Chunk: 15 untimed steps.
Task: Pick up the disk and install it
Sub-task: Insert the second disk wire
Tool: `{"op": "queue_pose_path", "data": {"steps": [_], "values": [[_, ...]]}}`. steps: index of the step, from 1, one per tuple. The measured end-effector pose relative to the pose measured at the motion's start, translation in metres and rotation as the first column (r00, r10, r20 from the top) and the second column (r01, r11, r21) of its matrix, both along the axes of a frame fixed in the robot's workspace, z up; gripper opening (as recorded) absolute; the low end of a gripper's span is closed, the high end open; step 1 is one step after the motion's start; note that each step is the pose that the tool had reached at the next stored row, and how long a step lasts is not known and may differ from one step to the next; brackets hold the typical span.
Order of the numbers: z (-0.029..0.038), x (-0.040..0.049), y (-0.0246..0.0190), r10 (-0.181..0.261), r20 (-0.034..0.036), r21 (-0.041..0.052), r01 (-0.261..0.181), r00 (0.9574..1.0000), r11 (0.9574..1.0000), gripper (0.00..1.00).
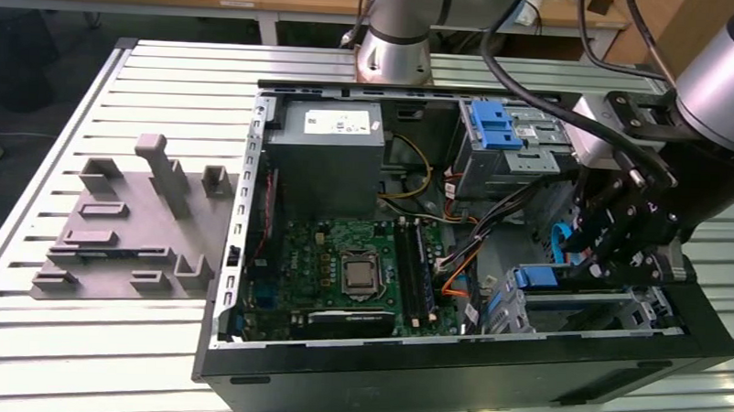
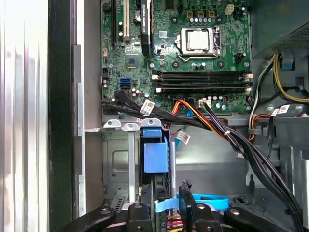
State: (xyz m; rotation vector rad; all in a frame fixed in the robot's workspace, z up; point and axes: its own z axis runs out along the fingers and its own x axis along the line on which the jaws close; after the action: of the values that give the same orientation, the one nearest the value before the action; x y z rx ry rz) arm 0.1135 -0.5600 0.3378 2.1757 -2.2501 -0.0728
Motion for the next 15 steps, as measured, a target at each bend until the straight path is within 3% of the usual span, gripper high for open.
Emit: {"op": "queue_pose_path", "data": {"steps": [10, 13, 15], "values": [[0.0095, 0.0, 0.0004, 0.0, -0.0004, 0.0, 0.0, 1.0, 1.0, 0.36], [0.0129, 0.0, 0.0007, 0.0, -0.0016, 0.0, 0.0, 1.0, 1.0, 0.29], [0.0149, 0.0, 0.0009, 0.0, -0.0024, 0.0, 0.0, 1.0, 1.0, 0.17]]}}
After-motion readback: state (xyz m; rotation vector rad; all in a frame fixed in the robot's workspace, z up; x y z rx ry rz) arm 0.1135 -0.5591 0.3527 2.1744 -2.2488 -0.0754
